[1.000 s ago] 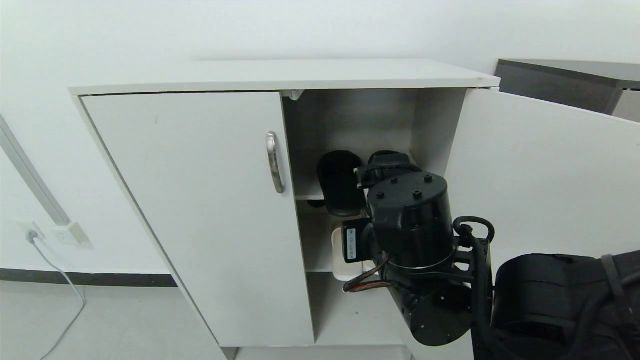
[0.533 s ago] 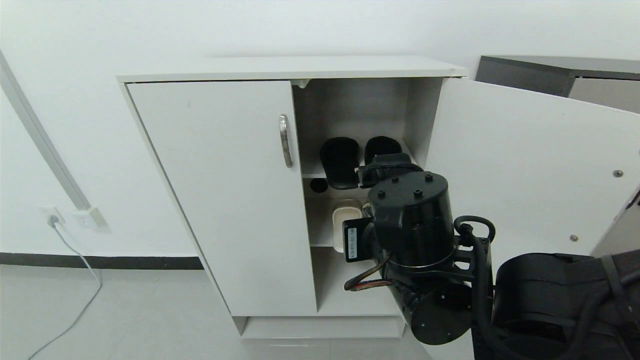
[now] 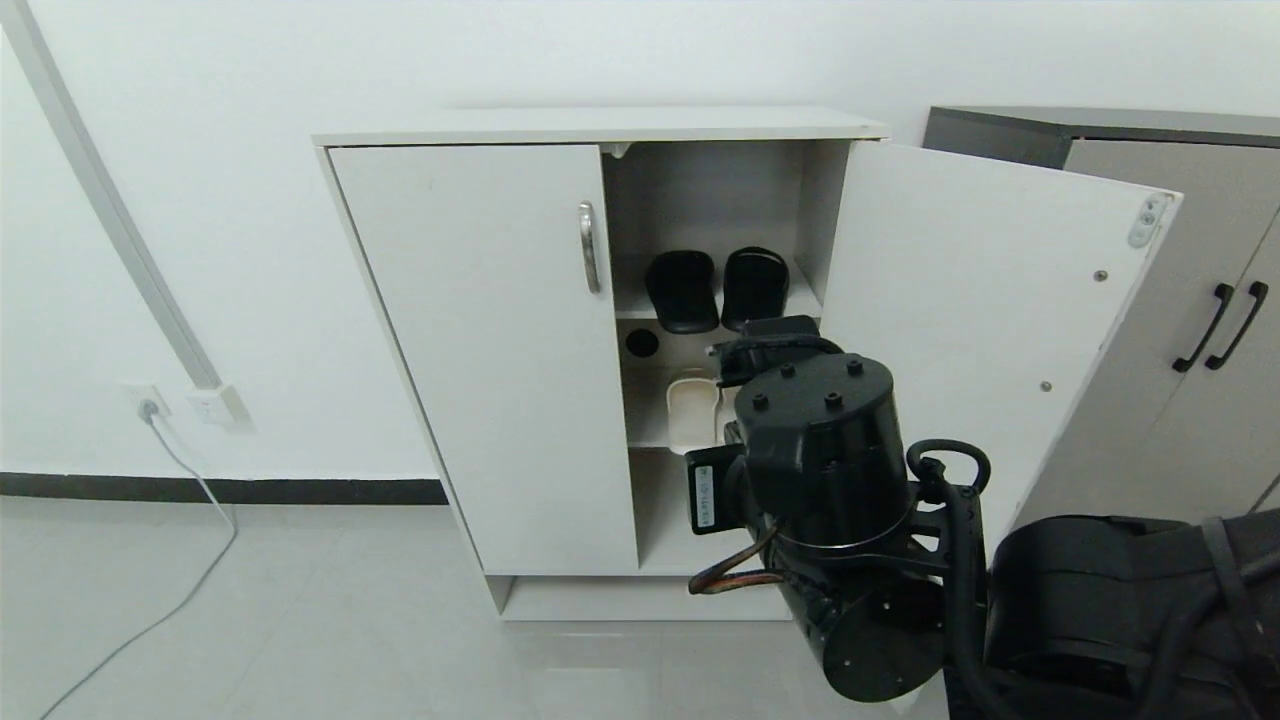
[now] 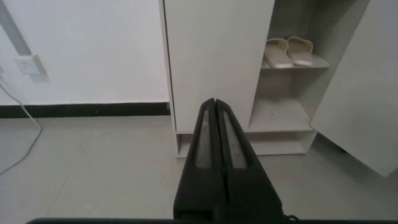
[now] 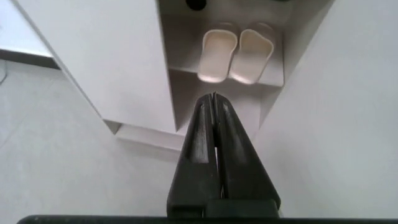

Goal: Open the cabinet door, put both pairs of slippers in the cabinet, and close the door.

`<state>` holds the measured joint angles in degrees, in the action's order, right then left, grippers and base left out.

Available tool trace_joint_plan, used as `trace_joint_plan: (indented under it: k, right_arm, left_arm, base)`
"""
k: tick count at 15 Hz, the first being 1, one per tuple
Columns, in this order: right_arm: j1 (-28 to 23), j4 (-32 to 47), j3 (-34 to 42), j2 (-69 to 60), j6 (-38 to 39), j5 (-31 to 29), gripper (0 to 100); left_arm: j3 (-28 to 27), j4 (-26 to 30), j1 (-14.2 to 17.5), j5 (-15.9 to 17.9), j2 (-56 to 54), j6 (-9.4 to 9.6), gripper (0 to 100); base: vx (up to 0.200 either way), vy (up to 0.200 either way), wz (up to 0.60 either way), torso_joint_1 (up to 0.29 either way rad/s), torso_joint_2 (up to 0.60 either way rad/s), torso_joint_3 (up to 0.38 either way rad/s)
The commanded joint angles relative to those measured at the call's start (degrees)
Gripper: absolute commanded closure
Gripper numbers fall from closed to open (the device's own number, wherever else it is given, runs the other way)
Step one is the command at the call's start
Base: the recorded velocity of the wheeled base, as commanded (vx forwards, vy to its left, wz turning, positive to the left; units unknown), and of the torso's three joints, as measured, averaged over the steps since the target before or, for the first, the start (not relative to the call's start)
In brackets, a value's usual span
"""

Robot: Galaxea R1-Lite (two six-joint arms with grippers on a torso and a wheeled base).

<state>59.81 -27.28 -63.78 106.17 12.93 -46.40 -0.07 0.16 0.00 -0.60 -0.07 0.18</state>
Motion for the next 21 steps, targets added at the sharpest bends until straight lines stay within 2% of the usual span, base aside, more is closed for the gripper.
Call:
trace_joint_plan:
  k: [1, 5, 12, 21]
  right_arm:
    - [0.05, -0.05, 0.32, 0.18, -0.01, -0.01, 100]
    - [0.05, -1.11, 1.47, -0.08, -0.28, -0.1, 100]
    - [-0.48, -8.31, 4.72, 0.36, -4.23, 0.08, 100]
    - [-1.18, -8.49, 4.63, 1.15, -4.41, 0.17, 100]
  left_arm:
    - [-0.01, -0.07, 0.0, -0.02, 0.07, -0.01, 100]
    - [-0.01, -0.07, 0.0, -0.02, 0.07, -0.01, 100]
    - [-0.01, -0.07, 0.0, -0.02, 0.07, -0.01, 100]
    - [-0.01, -0.07, 0.0, -0.02, 0.07, -0.01, 100]
  base:
    - [-0.2, 0.0, 0.0, -0.002, 0.0, 0.007]
    - [0.0, 0.0, 0.0, 0.0, 0.0, 0.0]
    - [0.0, 0.0, 0.0, 0.0, 0.0, 0.0]
    - [0.0, 0.0, 0.0, 0.0, 0.0, 0.0]
